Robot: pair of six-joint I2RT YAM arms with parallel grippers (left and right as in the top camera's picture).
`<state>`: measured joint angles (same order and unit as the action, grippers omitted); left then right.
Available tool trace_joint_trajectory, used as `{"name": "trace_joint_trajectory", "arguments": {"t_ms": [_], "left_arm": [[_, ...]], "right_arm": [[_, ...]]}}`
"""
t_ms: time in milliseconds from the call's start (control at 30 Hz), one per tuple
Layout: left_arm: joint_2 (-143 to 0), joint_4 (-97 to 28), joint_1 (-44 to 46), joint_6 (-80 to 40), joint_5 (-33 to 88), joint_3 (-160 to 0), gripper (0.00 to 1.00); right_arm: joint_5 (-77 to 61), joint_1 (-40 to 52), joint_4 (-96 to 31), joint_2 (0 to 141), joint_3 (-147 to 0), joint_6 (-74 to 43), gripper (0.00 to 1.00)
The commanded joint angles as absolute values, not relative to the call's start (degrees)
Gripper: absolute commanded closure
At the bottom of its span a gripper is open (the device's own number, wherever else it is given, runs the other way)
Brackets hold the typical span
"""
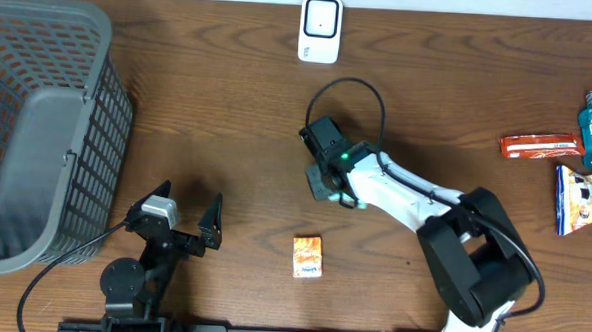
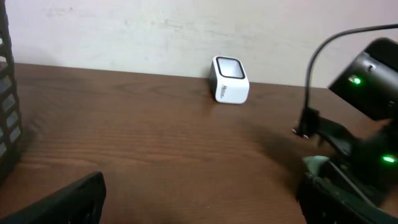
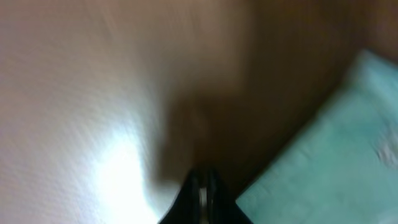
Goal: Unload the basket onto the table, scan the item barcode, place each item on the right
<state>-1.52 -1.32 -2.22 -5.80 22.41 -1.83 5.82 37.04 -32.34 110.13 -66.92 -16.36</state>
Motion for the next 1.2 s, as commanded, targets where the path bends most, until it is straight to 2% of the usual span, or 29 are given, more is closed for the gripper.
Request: {"name": "trace_joint_trajectory", "arguments": {"t_ms": [0,200,233,300,367,467,600,767,1100,1167], "left_arm": [[-1.4,-2.2,-2.3,-5.9,23.4,-0.2,0.02],[-1.4,-2.3,-2.3,-5.9,23.4,-0.2,0.02],[-1.4,-2.3,-2.3,-5.9,23.4,-0.2,0.02],[-1.4,-2.2,-2.3,-5.9,23.4,-0.2,0.02],[-1.4,-2.2,-2.3,-5.9,23.4,-0.2,0.02],[-1.4,-2.2,-2.3,-5.9,23.4,-0.2,0.02],[-1.4,-2.2,-2.3,-5.9,23.4,-0.2,0.02],[-1.4,-2.3,-2.3,-5.9,23.4,-0.2,0.02],[-1.4,-2.3,-2.3,-5.9,23.4,-0.2,0.02],[-1.4,-2.2,-2.3,-5.9,23.4,-0.2,0.02]], "right_arm": [[5.6,37.1,-38.3,105.0,-67.1,-16.7,0.99],[5.4,37.0,-40.5,94.4,-67.1,-16.0,0.97],[5.4,36.9,-40.5,92.4,-67.1,-17.0,0.81],[4.9,35.8,-41.0,88.1,-67.1,-20.3,0.56],[2.5,33.8,-42.1,86.2,-67.0,-21.7,0.41],[-3.4,28.8,-42.9,87.1,-66.4,-22.2,0.30],[-9.6,21.6,-42.6,92.4,-65.7,-22.2,0.35],[-22.4,16.5,-37.0,102.4,-65.7,-20.0,0.36],[-17.9,14.9,-34.6,114.1,-65.7,-19.9,0.34],[-18.0,15.2,-34.7,116.2,-65.7,-17.1,0.60]]}}
